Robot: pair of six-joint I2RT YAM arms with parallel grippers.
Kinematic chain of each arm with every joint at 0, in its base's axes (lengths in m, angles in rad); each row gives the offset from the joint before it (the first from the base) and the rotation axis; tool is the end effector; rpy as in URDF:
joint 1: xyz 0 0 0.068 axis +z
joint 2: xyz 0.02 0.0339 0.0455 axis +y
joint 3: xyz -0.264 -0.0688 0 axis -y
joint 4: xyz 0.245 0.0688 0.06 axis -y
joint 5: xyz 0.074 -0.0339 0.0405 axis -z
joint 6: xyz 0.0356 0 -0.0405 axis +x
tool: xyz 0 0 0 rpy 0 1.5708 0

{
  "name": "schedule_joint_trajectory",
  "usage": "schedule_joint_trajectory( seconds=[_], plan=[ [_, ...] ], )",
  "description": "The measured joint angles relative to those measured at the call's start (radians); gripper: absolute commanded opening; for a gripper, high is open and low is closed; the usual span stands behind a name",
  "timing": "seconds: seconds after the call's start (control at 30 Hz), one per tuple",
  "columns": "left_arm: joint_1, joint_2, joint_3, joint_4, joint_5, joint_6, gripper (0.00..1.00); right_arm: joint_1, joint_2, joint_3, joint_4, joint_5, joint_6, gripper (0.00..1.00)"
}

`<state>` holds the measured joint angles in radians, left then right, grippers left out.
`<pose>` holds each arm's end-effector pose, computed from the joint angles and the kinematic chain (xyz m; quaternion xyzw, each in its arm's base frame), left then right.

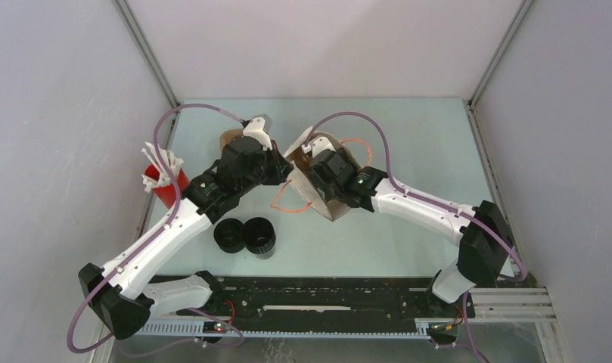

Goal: Pack the takeout coffee

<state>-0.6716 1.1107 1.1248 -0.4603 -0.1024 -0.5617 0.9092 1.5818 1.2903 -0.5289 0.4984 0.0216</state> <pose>0.1945 -0.1500 0.3663 0.0192 0.8451 -0.2726 0.4594 0.2264 0.2630 0.2875 -0.3055 0.8532 -0.0457 0.4203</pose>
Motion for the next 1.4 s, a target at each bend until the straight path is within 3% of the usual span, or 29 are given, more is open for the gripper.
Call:
schedule_joint_trajectory(
  seconds=[1.03, 1.4],
  plan=[
    [0.001, 0.025, -0.012, -0.040, -0.042, 0.145, 0.00, -0.111, 0.096, -0.028, 0.201, -0.204, -0.092, 0.00],
    [0.021, 0.111, 0.147, -0.192, 0.135, 0.179, 0.00, -0.106, 0.091, -0.029, 0.174, -0.216, -0.122, 0.00]
  ],
)
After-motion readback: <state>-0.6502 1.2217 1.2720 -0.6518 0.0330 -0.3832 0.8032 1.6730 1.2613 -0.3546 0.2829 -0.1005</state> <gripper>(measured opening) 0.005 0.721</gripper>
